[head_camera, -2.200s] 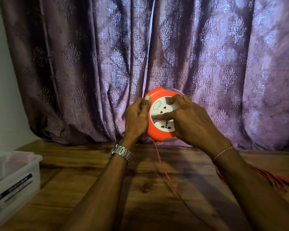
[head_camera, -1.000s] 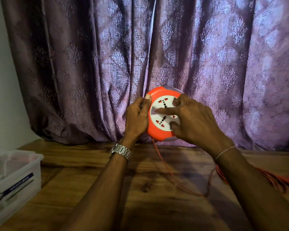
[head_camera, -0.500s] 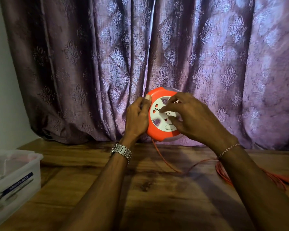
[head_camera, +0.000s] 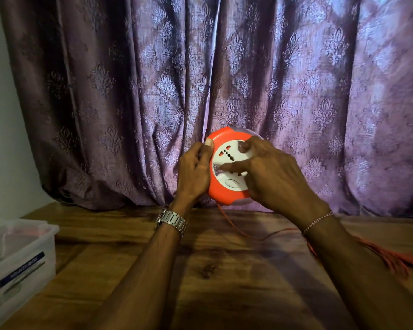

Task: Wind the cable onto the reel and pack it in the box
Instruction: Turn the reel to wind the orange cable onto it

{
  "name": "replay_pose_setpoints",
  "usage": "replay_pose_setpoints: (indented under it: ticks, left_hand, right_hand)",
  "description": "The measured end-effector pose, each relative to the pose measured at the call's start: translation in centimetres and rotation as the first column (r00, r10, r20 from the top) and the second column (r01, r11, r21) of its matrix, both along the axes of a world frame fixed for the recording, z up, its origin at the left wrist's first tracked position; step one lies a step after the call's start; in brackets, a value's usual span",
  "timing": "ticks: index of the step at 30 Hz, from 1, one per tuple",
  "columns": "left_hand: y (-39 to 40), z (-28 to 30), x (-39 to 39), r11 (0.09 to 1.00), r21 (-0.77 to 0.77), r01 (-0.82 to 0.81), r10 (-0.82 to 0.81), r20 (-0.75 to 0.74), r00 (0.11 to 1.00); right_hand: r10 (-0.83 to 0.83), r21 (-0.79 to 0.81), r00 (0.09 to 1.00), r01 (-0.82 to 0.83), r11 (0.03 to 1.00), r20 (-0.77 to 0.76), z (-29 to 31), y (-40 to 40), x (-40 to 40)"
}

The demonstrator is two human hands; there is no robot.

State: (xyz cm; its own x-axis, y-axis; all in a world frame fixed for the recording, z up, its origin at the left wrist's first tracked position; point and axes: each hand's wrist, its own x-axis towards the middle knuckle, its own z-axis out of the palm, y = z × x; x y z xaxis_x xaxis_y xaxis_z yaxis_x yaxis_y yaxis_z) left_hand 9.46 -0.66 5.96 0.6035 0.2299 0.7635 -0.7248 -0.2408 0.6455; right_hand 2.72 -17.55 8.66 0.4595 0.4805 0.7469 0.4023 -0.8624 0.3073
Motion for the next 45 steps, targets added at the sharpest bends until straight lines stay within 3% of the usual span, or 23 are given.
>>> replay_pose_setpoints:
  ticks: [6,13,18,23,30,34,38,45]
  left_hand:
    - [0.0,0.1,-0.2,0.999,-0.025,0.028,-0.028,-0.004,1.0]
    - [-0.1,-0.1,0.0,1.0,-0.002,0.007,-0.007,0.001,1.0]
    - [0.0,0.1,-0.2,0.999,-0.03,0.036,-0.036,-0.009,0.999]
    - [0.1,0.0,-0.1,0.999,-0.036,0.034,-0.035,-0.011,0.999]
    - [0.0,-0.1,-0.1,1.0,-0.01,0.027,-0.027,-0.006,1.0]
    - [0.0,-0.1,0.0,0.998,-0.032,0.049,-0.049,-0.001,0.999]
    - [0.2,-0.1,0.1,0.999,-0.016,0.041,-0.041,0.001,0.999]
    - [0.1,-0.2,0.5,1.0,-0.002,0.028,-0.028,0.015,1.0]
  right_hand:
    - [-0.096,0.261,0.994,0.08,0.962,0.05,-0.1,0.3,0.2]
    - [-0.017,0.172,0.998,0.008,0.985,0.052,0.6,0.3,-0.6]
    - [0.118,0.002,0.989,-0.118,0.993,-0.086,1.0,-0.2,-0.4]
    - [0.081,-0.062,0.987,-0.091,0.994,-0.142,1.0,0.1,-0.6]
    - [0.006,-0.103,0.998,-0.012,0.995,-0.062,0.6,0.0,-0.3]
    - [-0.019,0.028,1.0,0.019,0.999,-0.014,-0.1,0.1,-0.1]
    - [-0.05,0.167,0.994,0.066,0.984,-0.095,-0.2,0.3,0.1]
    - [-0.018,0.115,1.0,0.018,0.993,-0.003,0.1,0.2,0.1]
